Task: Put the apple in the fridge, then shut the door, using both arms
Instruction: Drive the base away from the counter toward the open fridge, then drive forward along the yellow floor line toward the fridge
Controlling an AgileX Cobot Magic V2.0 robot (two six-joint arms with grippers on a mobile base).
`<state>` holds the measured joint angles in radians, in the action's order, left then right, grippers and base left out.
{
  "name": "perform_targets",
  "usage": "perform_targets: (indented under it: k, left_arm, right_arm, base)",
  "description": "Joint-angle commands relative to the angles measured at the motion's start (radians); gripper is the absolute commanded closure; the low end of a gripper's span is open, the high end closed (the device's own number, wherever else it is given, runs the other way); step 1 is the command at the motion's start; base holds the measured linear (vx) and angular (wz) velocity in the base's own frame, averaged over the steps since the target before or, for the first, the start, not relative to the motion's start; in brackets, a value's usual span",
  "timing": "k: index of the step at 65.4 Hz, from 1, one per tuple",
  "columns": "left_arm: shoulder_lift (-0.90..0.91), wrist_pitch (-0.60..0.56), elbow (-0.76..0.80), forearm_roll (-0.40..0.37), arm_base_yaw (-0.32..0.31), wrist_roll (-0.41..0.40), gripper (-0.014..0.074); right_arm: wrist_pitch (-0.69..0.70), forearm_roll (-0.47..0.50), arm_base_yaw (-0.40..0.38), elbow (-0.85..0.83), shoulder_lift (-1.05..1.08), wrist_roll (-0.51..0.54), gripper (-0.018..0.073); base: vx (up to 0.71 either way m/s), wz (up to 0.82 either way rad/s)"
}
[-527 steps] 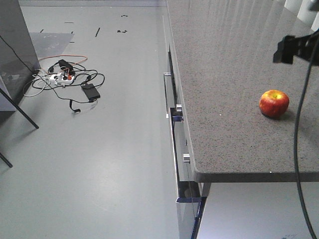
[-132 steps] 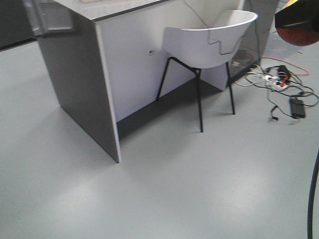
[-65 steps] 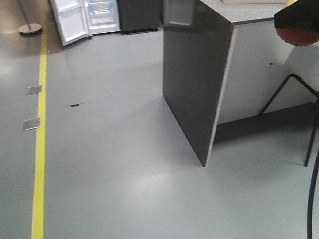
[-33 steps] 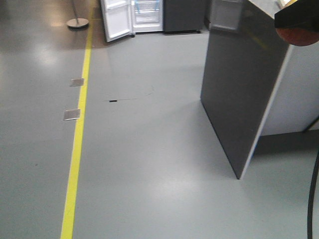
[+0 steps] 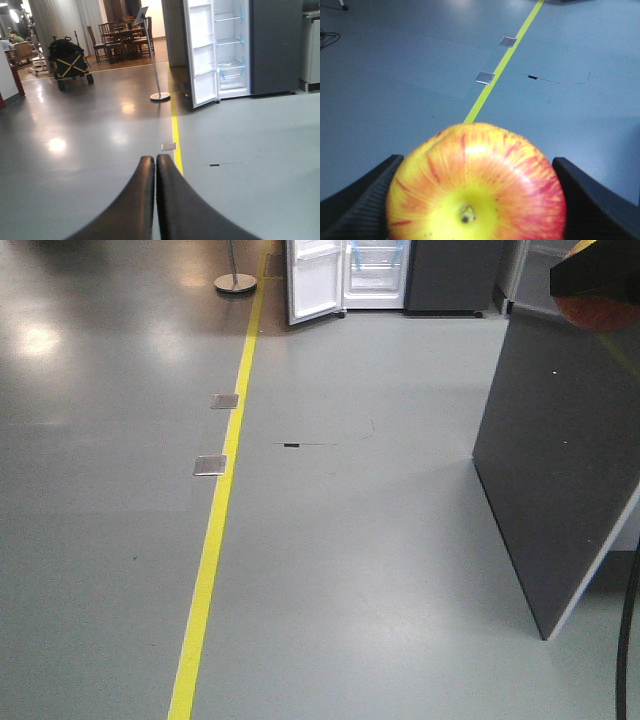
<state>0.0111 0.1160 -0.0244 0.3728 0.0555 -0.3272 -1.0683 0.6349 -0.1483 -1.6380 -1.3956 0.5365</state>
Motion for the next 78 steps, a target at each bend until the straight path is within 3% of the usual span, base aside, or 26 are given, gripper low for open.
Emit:
perform_targets:
  k: [1,78]
  left_arm:
    - [0.015,-0.061,0.018,-0.006,-0.006,-0.002,0.0603]
    - [0.015,-0.061,0.018,-0.006,-0.006,-0.002,0.0603]
  right_arm:
    - [0.058,0.043,-0.003,-0.031,0.032,0.007,0.0437]
    - [0.058,0.043,-0.003,-0.031,0.032,0.007,0.0437]
  base:
    - [0.11,0.19]
    - [0.18,0.01]
